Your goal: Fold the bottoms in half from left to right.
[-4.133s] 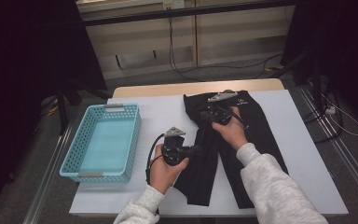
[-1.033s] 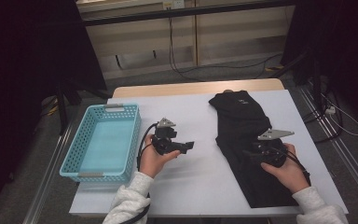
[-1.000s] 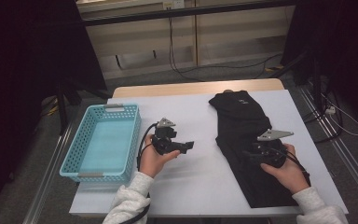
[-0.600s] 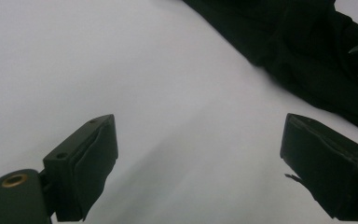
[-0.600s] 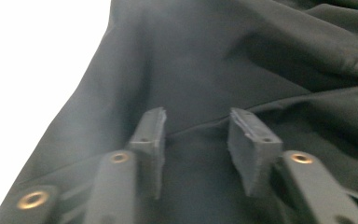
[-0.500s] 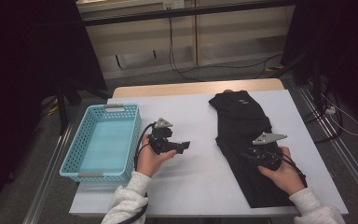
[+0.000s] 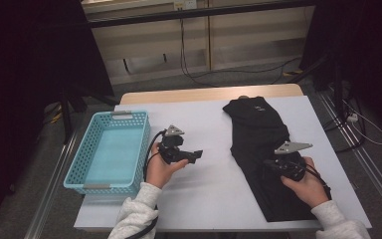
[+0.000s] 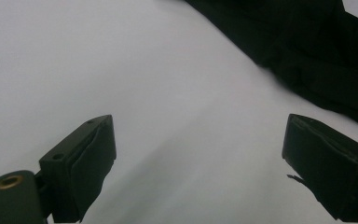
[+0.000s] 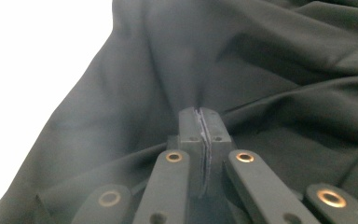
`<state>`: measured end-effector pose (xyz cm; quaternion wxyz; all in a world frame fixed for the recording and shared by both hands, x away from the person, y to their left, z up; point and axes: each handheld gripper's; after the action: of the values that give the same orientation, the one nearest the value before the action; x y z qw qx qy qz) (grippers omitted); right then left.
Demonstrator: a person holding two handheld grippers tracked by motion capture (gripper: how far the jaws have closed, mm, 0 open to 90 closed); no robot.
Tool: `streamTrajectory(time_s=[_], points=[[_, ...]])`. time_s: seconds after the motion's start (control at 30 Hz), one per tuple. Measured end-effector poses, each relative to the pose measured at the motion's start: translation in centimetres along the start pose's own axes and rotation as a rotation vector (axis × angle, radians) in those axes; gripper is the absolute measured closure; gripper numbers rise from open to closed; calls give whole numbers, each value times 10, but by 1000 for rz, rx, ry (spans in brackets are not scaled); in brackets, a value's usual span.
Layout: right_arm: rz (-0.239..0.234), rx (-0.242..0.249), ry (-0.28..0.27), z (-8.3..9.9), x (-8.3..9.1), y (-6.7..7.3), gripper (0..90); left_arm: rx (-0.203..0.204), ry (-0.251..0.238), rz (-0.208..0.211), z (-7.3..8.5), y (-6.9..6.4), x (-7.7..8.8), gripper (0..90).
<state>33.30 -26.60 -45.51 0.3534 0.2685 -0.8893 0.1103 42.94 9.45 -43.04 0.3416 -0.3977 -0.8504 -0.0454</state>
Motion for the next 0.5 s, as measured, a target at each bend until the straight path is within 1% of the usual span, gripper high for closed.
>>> streamTrajectory(time_s=[0.07, 0.23, 0.27, 0.3, 0.33, 0.4, 0.43, 0.47, 0.5], points=[[-8, -17, -11, 0, 5, -3, 892, -13, 5, 2, -1, 0, 0, 97], [-14, -61, -61, 3, 18, -9, 891, -9, 6, 3, -2, 1, 0, 98], [-12, -64, -64, 5, 19, -10, 890, -12, 7, 0, -2, 1, -1, 98], [-13, -64, -68, 6, 20, -11, 890, -6, 2, 0, -2, 1, -1, 98], [-12, -67, -63, 7, 21, -11, 890, -13, 11, 3, -2, 1, -1, 99], [-11, -72, -65, 8, 22, -13, 883, -19, 14, 6, -3, 0, -2, 99], [-23, -78, -69, 9, 21, -13, 866, -13, 10, 6, -3, -1, -3, 101], [-21, -86, -68, 10, 21, -14, 849, -9, 6, 6, -3, -1, -3, 101], [-19, -85, -66, 11, 20, -13, 824, -14, 14, 4, -3, -1, -3, 100]])
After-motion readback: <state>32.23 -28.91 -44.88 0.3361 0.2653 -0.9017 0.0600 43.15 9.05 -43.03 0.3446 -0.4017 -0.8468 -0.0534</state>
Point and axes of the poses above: each handheld gripper's, and its own axes: x roughly backward along the jaws, z roughly out of its underside, y roughly to its left, and after that the axes turned 3 degrees about x, right-handed
